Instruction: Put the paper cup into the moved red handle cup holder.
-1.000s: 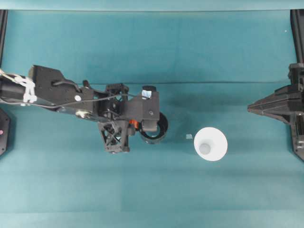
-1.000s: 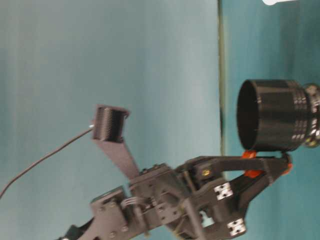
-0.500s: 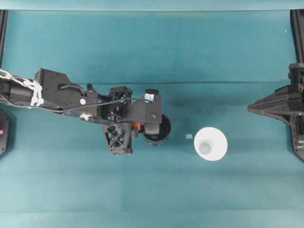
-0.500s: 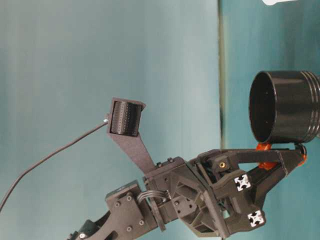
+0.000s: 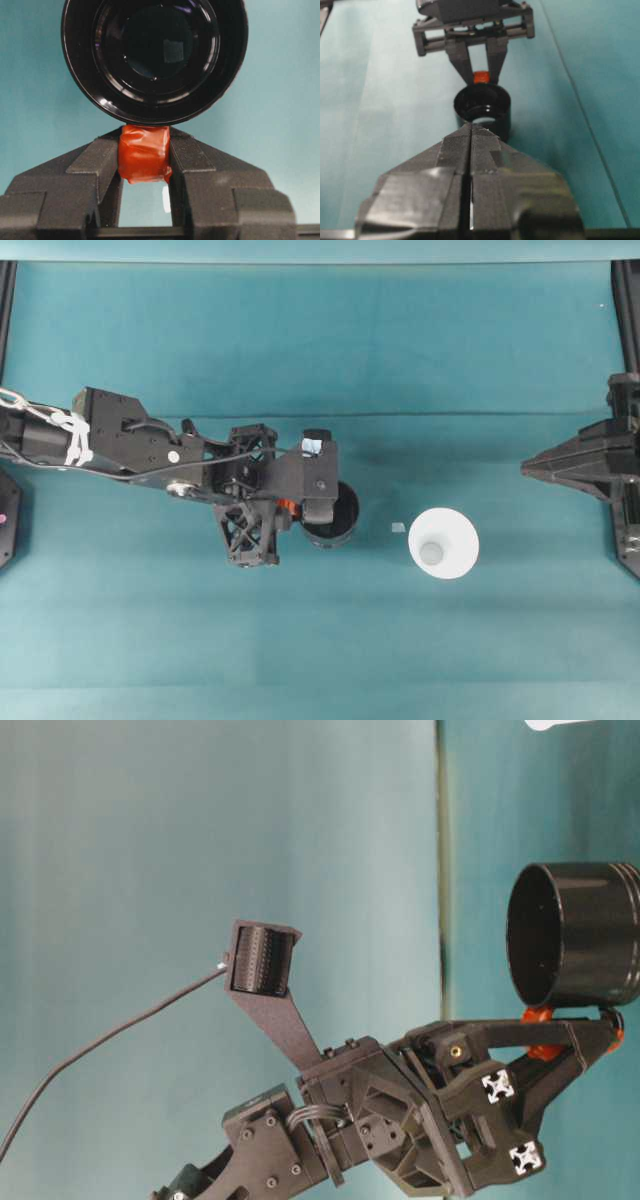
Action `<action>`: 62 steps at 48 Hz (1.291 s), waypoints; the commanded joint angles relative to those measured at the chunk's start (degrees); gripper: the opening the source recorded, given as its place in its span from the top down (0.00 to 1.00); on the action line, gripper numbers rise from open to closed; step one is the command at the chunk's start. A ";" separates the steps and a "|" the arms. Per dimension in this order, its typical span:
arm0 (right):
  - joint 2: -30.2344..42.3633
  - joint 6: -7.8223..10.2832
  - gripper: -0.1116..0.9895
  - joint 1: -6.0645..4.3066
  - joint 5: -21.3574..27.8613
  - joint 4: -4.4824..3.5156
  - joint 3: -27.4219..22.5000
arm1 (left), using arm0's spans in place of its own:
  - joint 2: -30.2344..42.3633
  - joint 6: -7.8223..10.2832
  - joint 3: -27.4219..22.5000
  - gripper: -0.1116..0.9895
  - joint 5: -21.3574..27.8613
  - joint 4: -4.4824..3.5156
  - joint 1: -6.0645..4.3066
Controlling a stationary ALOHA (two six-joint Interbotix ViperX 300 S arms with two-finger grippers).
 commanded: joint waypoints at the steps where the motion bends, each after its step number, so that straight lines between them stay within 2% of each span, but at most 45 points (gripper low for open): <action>1: 0.44 0.53 1.00 -0.09 -0.26 0.00 -1.14 | -0.35 0.09 -0.09 0.65 -0.44 0.09 -0.18; 33: 0.44 0.62 1.00 -0.09 -0.26 0.00 -1.32 | -0.35 0.09 0.00 0.64 -0.35 0.09 -0.18; 35: 0.44 0.62 1.00 -0.09 -0.26 0.00 -1.23 | -0.35 0.09 0.00 0.56 -0.35 0.09 -0.18; 42: 0.44 0.62 1.00 -0.18 -0.26 0.09 -1.23 | -0.35 0.44 0.00 0.16 -0.35 0.09 -0.35; 46: 0.35 0.62 1.00 -0.09 -0.26 0.00 -1.23 | -0.35 0.70 0.00 0.02 -0.35 0.09 -0.44; 52: 0.44 0.62 1.00 -0.09 -0.26 0.09 -1.23 | -0.35 0.70 0.00 0.07 -0.35 0.09 -0.44; 62: 0.44 0.53 1.00 -0.09 -0.26 0.00 -1.14 | -0.53 0.70 0.00 0.06 -0.35 0.09 -0.44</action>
